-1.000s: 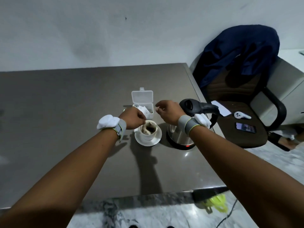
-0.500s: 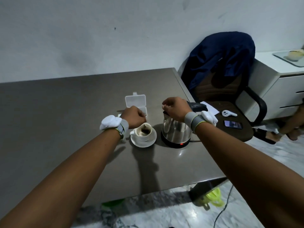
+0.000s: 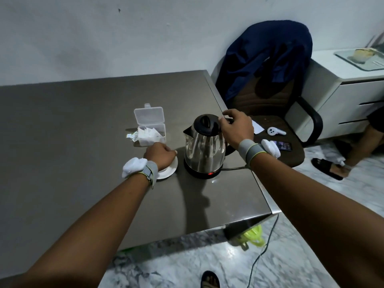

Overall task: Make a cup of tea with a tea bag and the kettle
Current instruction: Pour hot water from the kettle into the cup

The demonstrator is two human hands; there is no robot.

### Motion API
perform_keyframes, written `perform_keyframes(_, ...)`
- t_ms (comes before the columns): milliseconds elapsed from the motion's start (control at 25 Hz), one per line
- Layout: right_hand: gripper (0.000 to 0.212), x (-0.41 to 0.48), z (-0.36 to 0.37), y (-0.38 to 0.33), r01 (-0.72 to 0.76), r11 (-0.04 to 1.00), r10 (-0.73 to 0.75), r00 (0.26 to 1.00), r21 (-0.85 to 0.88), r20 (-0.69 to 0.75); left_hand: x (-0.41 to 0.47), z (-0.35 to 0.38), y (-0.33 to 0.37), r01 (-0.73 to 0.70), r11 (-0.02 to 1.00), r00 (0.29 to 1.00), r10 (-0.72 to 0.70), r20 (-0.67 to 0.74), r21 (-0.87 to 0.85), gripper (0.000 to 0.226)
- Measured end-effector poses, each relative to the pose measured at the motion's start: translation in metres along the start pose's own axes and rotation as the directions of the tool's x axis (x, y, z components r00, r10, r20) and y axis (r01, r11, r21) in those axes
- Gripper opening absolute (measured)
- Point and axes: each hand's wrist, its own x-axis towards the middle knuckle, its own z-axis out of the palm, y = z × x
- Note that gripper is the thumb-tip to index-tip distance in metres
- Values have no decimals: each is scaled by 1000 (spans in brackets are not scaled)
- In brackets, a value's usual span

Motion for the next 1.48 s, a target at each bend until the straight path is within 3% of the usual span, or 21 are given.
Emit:
perform_keyframes(240,40,23,12,31,-22,1000,22,999,7,44,9,36,-18,150,987,988,-148,47,-57,29)
perform_keyframes(520,51,30,25,55,-38,968,33,999,249,25,15,65,-39,308,918,951,-294,92,-249,36)
perform_keyframes(720,41,42,27,65,-100,918,93,995,384,37,18,71,-48,346,902,938,-337,81,-257,43)
perform_keyframes(960,63,53,29,72,-132,917,119,991,376,58,16,76,-55,375,890,926,-370,68,-258,49)
perform_keyframes(1240,50,64,30,76,-152,875,123,988,459,91,18,75,-61,434,846,897,-437,64,-310,36)
perform_keyframes(1480,44,67,38,84,-218,773,213,974,595,80,20,74,-63,431,848,897,-440,44,-309,34)
